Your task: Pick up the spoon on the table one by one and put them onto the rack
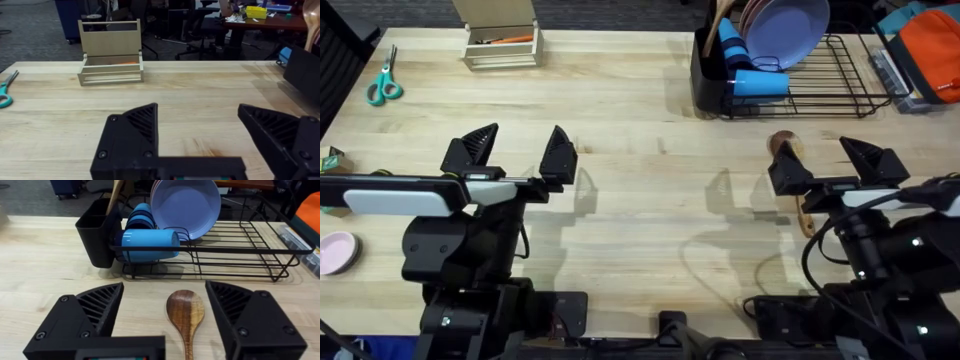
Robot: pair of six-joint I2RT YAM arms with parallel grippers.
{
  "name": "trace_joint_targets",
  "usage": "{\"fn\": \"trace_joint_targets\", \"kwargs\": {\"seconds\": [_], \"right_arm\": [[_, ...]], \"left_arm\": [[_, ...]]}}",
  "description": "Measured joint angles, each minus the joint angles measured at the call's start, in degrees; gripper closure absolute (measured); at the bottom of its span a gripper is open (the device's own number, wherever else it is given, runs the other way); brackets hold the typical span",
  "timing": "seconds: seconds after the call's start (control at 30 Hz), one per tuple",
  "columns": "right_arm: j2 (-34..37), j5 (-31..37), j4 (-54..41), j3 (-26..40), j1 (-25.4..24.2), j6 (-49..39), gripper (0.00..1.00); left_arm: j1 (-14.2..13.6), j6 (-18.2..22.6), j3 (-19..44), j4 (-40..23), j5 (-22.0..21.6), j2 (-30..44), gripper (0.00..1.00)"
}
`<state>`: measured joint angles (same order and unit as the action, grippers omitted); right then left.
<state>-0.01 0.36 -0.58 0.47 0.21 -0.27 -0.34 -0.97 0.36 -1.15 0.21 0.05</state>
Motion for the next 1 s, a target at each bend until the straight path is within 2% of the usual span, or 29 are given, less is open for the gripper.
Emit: {"fn": "trace_joint_targets", "kwargs": {"seconds": [0.57, 0.8, 0.93, 0.97, 1.0], "right_arm": [[0.0, 0.44, -0.39, 0.02, 0.0, -1.92, 0.005], [0.0, 0.22, -1.58, 0.3, 0.0, -2.74, 0.005], [0.0, -0.07, -6.81, 2.7, 0.0, -2.74, 0.005], [0.15, 0.0, -16.29, 6.45, 0.0, -2.77, 0.005], [0.55, 0.0, -17.14, 7.06, 0.0, -2.99, 0.005]], "left_arm": [[0.0, -0.02, 0.0, -0.11, 0.07, 0.0, 0.008], [0.0, -0.04, 0.05, -0.52, 1.49, -0.02, 0.007], [0.0, -0.04, 1.84, -6.06, 1.7, -0.02, 0.008], [0.0, -0.04, 7.27, -13.06, 1.7, 0.51, 0.007], [0.0, -0.04, 9.09, -14.56, 1.68, 1.16, 0.007]]}}
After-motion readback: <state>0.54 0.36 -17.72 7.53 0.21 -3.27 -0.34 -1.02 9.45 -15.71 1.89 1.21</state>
